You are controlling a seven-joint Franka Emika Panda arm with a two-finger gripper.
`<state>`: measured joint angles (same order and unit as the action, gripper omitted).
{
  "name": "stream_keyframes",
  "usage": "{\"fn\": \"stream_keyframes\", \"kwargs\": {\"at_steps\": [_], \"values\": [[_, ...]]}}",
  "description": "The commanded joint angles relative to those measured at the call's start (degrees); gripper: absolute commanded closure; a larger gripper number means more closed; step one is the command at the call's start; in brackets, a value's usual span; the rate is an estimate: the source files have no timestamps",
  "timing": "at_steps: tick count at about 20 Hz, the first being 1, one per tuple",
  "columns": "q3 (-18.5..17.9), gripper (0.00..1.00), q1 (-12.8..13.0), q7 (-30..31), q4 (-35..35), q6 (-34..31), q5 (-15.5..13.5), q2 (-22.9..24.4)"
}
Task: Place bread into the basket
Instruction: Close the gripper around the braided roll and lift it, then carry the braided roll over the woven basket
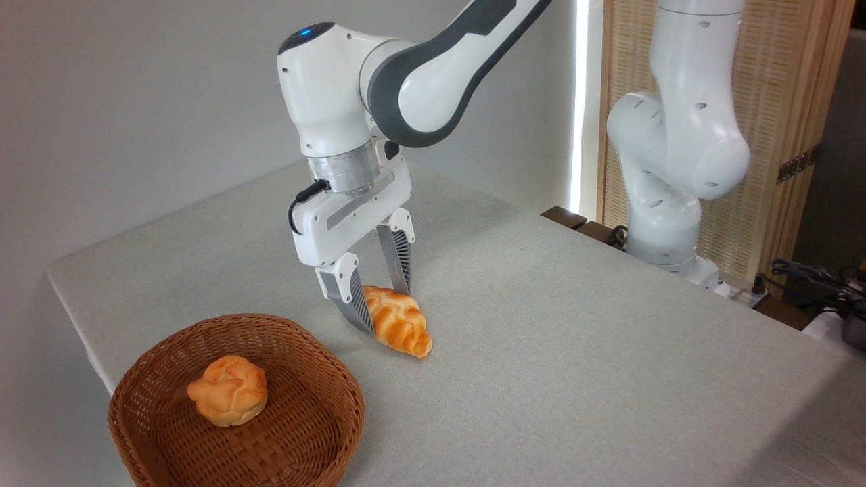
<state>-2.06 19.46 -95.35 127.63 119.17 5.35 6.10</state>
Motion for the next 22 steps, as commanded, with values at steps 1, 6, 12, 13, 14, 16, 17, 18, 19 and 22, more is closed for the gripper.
{"fn": "stream_keyframes", "kwargs": {"at_steps": [1,6,12,13,14,16,17,18,19,22], "values": [[-0.5,0.59,0.3,-0.7,0.5,0.7,0.9,-0.1],[-0.5,0.60,0.3,-0.7,0.5,0.5,0.9,-0.1],[-0.1,0.67,0.4,-0.1,0.3,-4.1,0.9,0.5],[-0.1,0.67,0.4,0.0,0.1,-4.8,0.8,0.8],[-0.1,0.67,0.3,-0.1,-0.1,-5.4,0.8,1.4],[-0.2,0.67,0.3,0.1,-0.4,-6.1,0.5,2.3],[-0.4,0.67,0.3,-0.1,-1.1,-6.3,0.4,2.9],[-0.7,0.67,0.3,-0.2,-2.1,-7.4,0.0,3.0],[-0.8,0.67,0.2,-0.2,-3.5,-8.3,-0.2,3.0],[-2.7,0.67,0.1,0.0,-5.8,-7.7,-3.0,3.0]]}}
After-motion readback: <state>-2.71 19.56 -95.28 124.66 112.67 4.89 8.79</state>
